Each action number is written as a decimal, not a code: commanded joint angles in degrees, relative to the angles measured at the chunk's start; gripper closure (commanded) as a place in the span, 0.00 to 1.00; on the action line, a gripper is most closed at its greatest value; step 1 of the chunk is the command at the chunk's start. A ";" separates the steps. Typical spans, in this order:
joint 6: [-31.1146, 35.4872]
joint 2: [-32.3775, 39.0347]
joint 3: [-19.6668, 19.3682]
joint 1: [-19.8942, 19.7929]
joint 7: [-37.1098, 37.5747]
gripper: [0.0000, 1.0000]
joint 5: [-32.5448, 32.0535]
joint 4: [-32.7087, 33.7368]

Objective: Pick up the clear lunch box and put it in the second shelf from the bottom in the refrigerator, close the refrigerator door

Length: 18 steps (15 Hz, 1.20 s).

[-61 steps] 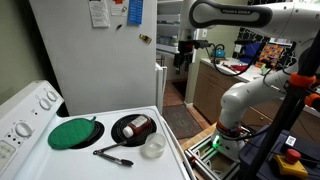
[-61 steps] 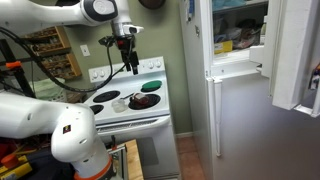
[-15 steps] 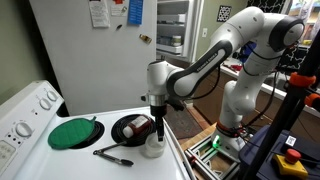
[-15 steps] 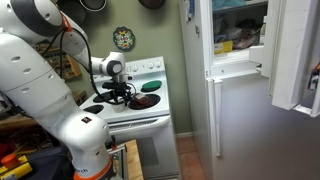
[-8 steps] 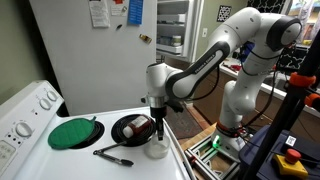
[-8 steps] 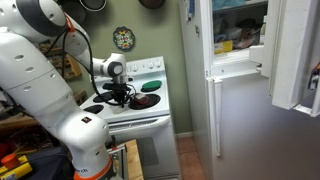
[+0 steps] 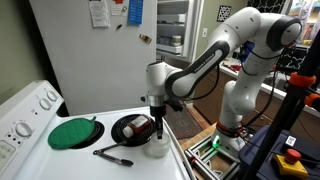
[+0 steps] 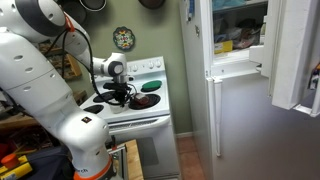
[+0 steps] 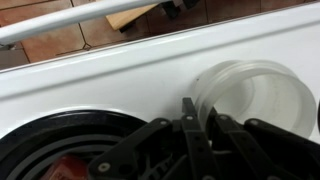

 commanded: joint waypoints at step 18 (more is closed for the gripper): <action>-16.98 -25.58 -6.68 -2.71 9.05 0.89 -2.82 -1.03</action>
